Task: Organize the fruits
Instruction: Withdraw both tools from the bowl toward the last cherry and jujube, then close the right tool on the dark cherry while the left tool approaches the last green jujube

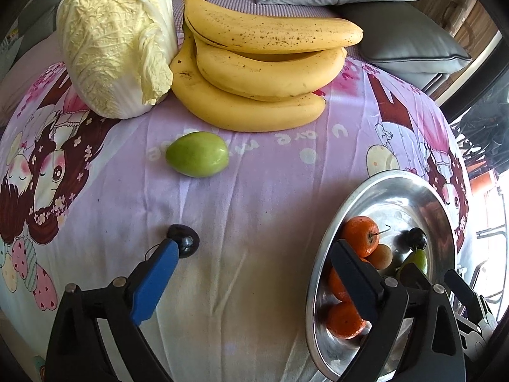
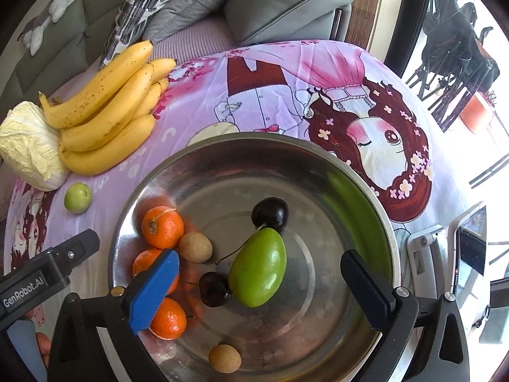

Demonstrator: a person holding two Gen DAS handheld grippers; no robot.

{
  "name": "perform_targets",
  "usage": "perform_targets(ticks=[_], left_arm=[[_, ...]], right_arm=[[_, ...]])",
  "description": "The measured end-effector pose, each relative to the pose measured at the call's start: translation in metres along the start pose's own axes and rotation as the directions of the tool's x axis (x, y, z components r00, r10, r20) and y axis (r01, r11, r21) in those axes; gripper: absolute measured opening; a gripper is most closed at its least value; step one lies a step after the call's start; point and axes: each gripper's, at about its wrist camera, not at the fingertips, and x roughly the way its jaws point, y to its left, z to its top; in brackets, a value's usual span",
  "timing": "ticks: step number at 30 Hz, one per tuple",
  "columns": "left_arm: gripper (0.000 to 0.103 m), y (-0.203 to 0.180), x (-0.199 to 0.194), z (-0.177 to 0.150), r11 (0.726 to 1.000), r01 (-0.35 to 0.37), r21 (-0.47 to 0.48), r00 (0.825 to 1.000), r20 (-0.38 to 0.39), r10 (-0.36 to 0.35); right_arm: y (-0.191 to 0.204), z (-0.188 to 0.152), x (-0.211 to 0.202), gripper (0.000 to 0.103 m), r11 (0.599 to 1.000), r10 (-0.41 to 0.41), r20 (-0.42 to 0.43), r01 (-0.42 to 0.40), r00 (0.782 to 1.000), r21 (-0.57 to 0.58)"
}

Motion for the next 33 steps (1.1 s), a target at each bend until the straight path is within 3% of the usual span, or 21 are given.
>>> perform_targets(ticks=[14,28,33], left_arm=[[0.097,0.03,-0.015,0.004,0.998,0.029,-0.056,0.998,0.051,-0.027],[0.097,0.084,-0.036,0.013,0.997,-0.025,-0.068,0.991,0.128,0.034],[0.097,0.108,-0.033,0.015,0.994,-0.047,-0.1,0.993,0.105,0.058]], right_arm=[[0.027,-0.002,-0.005,0.103,0.997,0.039,0.017,-0.038,0.999,-0.06],[0.087,-0.011,-0.016,0.103,0.975,0.149,0.051,-0.138,0.988,-0.172],[0.107,-0.011,-0.02,0.103,0.962,0.194,0.06,-0.177,0.979,-0.208]])
